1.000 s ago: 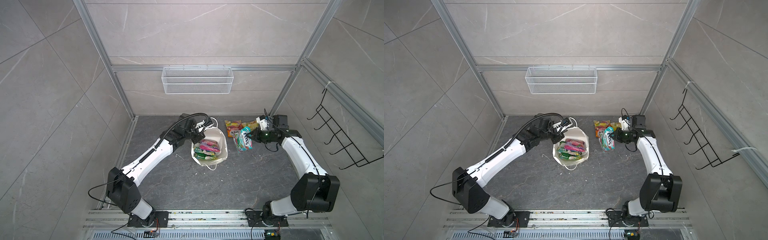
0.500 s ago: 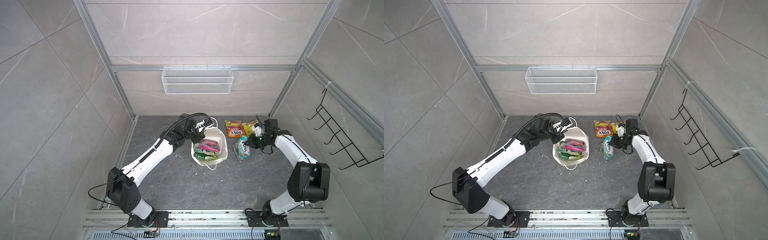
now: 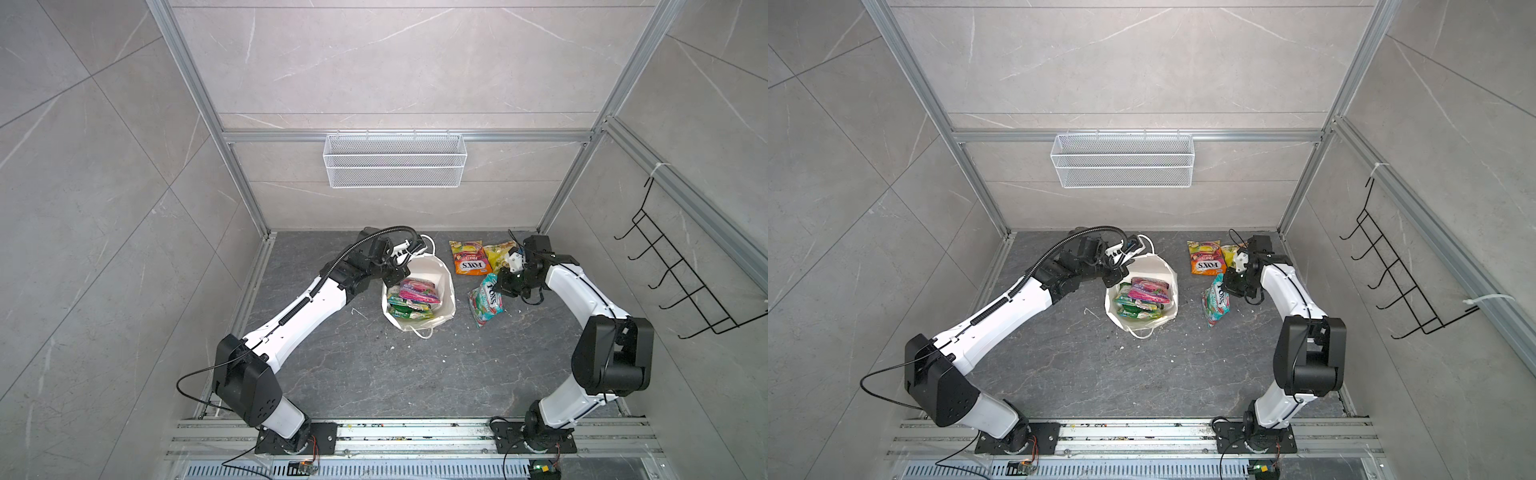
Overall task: Take the snacks out of the paper bag
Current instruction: Place the snack at the middle-right of the table.
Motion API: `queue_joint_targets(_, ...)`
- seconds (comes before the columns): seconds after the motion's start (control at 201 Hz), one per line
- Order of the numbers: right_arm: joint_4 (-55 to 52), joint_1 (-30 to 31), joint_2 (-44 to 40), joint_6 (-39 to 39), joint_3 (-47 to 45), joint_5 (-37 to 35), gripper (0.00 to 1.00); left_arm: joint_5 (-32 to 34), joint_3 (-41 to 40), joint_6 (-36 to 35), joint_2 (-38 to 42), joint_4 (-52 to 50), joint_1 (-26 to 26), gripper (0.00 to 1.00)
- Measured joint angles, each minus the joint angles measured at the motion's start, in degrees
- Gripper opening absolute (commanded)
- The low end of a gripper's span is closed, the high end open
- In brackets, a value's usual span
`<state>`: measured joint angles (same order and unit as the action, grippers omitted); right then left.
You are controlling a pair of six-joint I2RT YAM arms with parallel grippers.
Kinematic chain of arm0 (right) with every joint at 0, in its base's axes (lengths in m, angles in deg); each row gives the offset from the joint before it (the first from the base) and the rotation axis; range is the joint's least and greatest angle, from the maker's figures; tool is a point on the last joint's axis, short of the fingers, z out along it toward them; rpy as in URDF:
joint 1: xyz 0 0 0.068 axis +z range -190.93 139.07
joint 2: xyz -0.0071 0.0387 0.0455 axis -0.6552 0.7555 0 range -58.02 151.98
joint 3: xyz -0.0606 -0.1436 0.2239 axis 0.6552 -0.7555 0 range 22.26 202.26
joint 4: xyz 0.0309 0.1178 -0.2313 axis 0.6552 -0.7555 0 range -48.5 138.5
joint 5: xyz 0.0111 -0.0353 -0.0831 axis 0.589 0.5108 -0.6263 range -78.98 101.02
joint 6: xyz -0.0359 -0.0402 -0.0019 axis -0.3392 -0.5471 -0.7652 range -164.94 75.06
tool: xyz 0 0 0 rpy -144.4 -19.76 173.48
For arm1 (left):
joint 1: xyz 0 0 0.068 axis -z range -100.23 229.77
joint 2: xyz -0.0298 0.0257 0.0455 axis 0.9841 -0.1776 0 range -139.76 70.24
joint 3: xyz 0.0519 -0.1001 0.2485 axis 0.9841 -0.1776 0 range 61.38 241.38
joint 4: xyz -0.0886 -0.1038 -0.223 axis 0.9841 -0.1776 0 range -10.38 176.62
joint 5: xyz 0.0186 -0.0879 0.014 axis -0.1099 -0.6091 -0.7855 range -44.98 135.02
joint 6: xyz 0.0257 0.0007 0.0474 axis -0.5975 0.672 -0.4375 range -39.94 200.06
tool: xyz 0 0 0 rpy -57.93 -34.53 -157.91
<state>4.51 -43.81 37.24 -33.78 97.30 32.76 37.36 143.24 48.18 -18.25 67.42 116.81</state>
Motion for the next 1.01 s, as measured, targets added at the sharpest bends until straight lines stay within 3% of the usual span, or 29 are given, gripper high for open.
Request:
queue_joint_targets(0.194, 1.05, 1.7, -0.02, 0.02, 0.0, 7.96, 0.0, 0.0, 0.0, 0.02, 0.0, 0.0, 0.0, 0.0)
queue_joint_targets(0.363, 0.15, 1.84, 0.81, -0.35, 1.57, 7.34, 0.0, -0.02, -0.02, 0.02, 0.0, 0.0, 0.0, 0.0)
queue_joint_targets(1.006, -6.38, 1.57, 14.34, -4.44, 12.72, -20.83, 0.04, -0.33, 0.0, 0.02, -0.02, 0.0, 0.0, 0.0)
